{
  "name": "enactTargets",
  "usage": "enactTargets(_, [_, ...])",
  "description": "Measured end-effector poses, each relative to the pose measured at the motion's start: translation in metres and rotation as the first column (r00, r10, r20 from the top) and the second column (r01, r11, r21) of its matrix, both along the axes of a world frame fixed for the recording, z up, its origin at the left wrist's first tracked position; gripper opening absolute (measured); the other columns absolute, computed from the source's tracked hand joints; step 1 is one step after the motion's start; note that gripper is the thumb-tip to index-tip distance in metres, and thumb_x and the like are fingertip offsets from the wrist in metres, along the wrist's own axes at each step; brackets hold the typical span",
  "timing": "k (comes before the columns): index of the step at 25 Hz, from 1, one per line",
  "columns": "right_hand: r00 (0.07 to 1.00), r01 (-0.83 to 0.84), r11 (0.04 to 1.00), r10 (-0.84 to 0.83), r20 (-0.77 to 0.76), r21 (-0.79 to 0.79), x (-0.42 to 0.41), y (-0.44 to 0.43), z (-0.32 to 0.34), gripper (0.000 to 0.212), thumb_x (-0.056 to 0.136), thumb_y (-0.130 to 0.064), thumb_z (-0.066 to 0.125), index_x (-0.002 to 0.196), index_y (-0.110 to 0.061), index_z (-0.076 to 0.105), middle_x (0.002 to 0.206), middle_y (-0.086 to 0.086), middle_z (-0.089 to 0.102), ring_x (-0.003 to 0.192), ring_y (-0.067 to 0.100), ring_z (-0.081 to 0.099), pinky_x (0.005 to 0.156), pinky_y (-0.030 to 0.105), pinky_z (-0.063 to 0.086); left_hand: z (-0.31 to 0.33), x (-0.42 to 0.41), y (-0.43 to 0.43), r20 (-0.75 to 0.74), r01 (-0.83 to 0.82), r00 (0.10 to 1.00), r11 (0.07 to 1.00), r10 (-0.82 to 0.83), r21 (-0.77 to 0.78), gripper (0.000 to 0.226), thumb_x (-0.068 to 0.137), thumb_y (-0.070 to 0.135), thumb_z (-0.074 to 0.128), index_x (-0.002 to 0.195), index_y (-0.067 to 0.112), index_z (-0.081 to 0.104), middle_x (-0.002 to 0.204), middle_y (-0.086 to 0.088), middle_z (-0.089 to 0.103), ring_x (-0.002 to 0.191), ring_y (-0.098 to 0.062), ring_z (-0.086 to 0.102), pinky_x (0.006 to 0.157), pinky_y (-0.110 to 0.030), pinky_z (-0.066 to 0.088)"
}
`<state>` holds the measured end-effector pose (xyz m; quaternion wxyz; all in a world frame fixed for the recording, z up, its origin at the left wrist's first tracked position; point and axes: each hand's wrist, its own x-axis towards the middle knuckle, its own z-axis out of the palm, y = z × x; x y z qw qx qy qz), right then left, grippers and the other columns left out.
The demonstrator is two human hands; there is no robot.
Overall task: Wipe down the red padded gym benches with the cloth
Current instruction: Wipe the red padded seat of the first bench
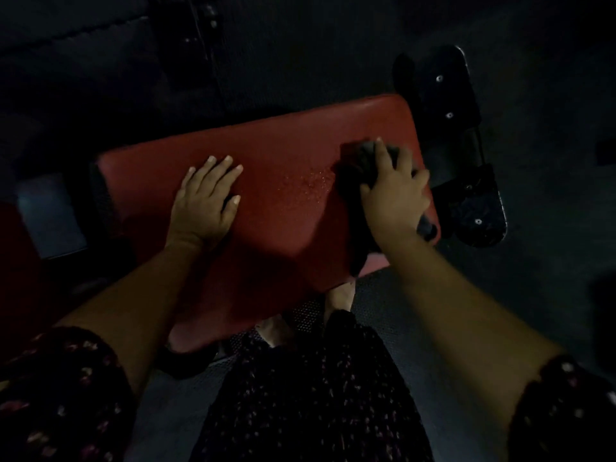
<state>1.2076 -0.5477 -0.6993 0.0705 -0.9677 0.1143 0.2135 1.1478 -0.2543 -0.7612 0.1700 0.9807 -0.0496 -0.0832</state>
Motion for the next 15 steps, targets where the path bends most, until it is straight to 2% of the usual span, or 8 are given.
enactTargets(4, [0.997, 0.004, 1.000, -0.004, 0.076, -0.007, 0.071, 0.033, -0.008, 0.074, 0.090, -0.031, 0.064, 0.151, -0.034, 0.023, 0.155, 0.006, 0.023, 0.130, 0.036, 0.033, 0.089, 0.055, 0.045, -0.005, -0.003, -0.002, 0.043, 0.012, 0.999, 1.000, -0.013, 0.026, 0.053, 0.097, 0.032, 0.036, 0.145, 0.012, 0.045, 0.151, -0.010, 0.043, 0.143, -0.029, 0.033, 0.117, -0.048, 0.018])
enactTargets(7, [0.984, -0.153, 0.988, 0.153, 0.087, -0.006, 0.095, 0.049, -0.008, 0.070, 0.090, -0.028, 0.063, 0.149, -0.028, 0.024, 0.159, 0.009, 0.018, 0.133, 0.038, 0.032, 0.092, 0.055, 0.044, -0.005, -0.001, 0.001, 0.057, 0.029, 0.998, 0.999, -0.030, 0.026, 0.052, 0.098, 0.032, 0.036, 0.145, 0.012, 0.045, 0.151, -0.011, 0.043, 0.142, -0.031, 0.034, 0.116, -0.049, 0.020])
enactTargets(11, [0.961, -0.276, 0.961, 0.277, 0.025, -0.017, 0.076, 0.040, -0.005, 0.079, 0.089, -0.042, 0.060, 0.153, -0.034, 0.016, 0.163, 0.009, 0.001, 0.131, 0.043, 0.031, 0.093, 0.057, 0.040, -0.007, -0.005, -0.001, 0.079, 0.042, 0.996, 0.999, -0.043, 0.017, 0.051, 0.098, 0.030, 0.037, 0.144, 0.011, 0.047, 0.150, -0.011, 0.045, 0.141, -0.032, 0.036, 0.115, -0.052, 0.021])
enactTargets(15, [0.955, -0.297, 0.955, 0.297, 0.015, -0.018, 0.028, 0.023, -0.002, 0.085, 0.089, -0.038, 0.062, 0.154, -0.040, 0.008, 0.163, 0.010, -0.002, 0.119, 0.042, 0.040, 0.086, 0.052, 0.043, -0.009, -0.017, 0.007, 0.125, -0.059, 0.990, 0.998, 0.057, 0.010, 0.046, 0.099, 0.030, 0.035, 0.136, 0.013, 0.057, 0.143, -0.010, 0.053, 0.135, -0.032, 0.043, 0.115, -0.054, 0.019])
